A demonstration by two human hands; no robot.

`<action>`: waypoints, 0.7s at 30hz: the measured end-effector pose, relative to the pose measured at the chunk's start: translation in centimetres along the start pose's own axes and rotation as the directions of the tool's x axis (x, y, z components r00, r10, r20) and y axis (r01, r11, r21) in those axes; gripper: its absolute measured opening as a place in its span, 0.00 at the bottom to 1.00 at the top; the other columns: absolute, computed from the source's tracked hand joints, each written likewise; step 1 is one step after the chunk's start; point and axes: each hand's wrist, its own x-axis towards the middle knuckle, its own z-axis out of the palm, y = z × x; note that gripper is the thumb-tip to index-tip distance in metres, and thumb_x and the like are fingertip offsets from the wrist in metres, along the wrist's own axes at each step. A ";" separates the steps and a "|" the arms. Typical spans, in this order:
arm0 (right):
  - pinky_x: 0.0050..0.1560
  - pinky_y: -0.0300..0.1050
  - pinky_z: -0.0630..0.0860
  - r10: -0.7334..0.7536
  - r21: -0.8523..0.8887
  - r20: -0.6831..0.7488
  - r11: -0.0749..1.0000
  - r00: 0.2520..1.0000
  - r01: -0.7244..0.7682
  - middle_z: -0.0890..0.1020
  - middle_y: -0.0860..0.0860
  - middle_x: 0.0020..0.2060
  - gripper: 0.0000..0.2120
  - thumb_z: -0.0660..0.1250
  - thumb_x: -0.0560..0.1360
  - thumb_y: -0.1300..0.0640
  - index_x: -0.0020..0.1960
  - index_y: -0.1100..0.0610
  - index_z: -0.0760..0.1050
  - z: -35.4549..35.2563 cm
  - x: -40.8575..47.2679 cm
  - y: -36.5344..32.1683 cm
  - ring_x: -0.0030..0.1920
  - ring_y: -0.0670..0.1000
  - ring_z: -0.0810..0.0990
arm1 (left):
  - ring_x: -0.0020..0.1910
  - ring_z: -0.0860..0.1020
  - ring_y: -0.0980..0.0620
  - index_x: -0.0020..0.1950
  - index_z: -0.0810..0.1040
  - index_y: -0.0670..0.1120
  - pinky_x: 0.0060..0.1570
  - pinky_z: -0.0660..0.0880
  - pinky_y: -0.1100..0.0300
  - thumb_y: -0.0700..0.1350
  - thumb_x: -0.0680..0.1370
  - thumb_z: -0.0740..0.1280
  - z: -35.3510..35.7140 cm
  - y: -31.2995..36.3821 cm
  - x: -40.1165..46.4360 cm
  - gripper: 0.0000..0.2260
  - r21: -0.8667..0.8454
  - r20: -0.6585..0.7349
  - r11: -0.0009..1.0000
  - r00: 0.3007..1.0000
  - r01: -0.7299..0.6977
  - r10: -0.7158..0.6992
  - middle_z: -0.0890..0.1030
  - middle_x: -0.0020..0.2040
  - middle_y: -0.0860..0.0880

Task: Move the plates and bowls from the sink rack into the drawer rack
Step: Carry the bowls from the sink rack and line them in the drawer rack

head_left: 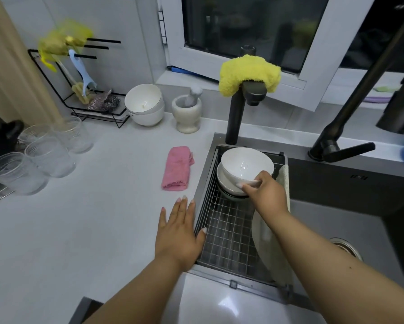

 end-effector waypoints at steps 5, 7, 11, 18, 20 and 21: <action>0.29 0.40 0.64 -0.012 0.023 -0.080 1.000 0.997 0.014 0.74 0.46 0.30 0.21 0.74 0.67 0.43 0.39 0.56 0.68 -2.3 -3.5 -0.7 0.32 0.45 0.71 | 0.76 0.38 0.54 0.78 0.40 0.51 0.74 0.35 0.48 0.64 0.75 0.40 -0.1 0.0 0.0 0.34 -0.027 0.009 1.000 1.000 0.004 -0.004 0.41 0.79 0.51; 0.31 0.41 0.65 -0.024 0.056 -0.070 0.998 0.997 0.028 0.75 0.47 0.31 0.21 0.75 0.67 0.43 0.39 0.56 0.68 -3.1 -5.1 -0.5 0.33 0.45 0.71 | 0.76 0.39 0.55 0.78 0.42 0.52 0.74 0.36 0.49 0.65 0.78 0.47 -0.5 -0.1 0.0 0.33 -0.074 0.034 0.997 0.999 0.002 0.000 0.42 0.79 0.52; 0.30 0.38 0.65 -0.062 0.094 -0.032 0.993 0.998 0.064 0.75 0.46 0.31 0.20 0.75 0.66 0.44 0.41 0.57 0.70 -4.3 -7.8 0.0 0.33 0.43 0.71 | 0.77 0.47 0.56 0.78 0.52 0.52 0.75 0.39 0.51 0.61 0.78 0.57 -1.6 0.1 -0.2 0.31 -0.395 0.049 0.916 0.997 0.069 -0.054 0.52 0.78 0.53; 0.28 0.35 0.63 -0.137 0.095 0.040 0.987 0.990 0.133 0.76 0.46 0.33 0.20 0.76 0.64 0.43 0.38 0.53 0.68 -5.1 -11.8 0.9 0.34 0.45 0.72 | 0.63 0.73 0.50 0.65 0.72 0.54 0.67 0.67 0.47 0.63 0.75 0.61 -5.5 3.5 -3.0 0.22 -0.952 0.249 0.100 0.920 0.290 -0.303 0.76 0.63 0.52; 0.29 0.36 0.64 -0.160 0.106 0.071 0.983 0.985 0.152 0.76 0.47 0.33 0.20 0.77 0.64 0.43 0.38 0.53 0.68 -5.2 -13.0 1.2 0.34 0.45 0.72 | 0.62 0.75 0.50 0.58 0.74 0.54 0.66 0.68 0.50 0.64 0.75 0.60 -6.1 4.7 -4.5 0.18 -0.965 0.245 0.008 0.914 0.262 -0.323 0.78 0.57 0.52; 0.29 0.37 0.64 -0.169 0.115 0.087 0.981 0.982 0.159 0.76 0.47 0.33 0.21 0.77 0.63 0.43 0.38 0.54 0.69 -5.2 -13.6 1.4 0.34 0.46 0.72 | 0.63 0.74 0.50 0.58 0.74 0.53 0.66 0.68 0.53 0.62 0.77 0.60 -6.5 5.3 -5.3 0.16 -0.969 0.244 -0.040 0.916 0.244 -0.319 0.77 0.57 0.52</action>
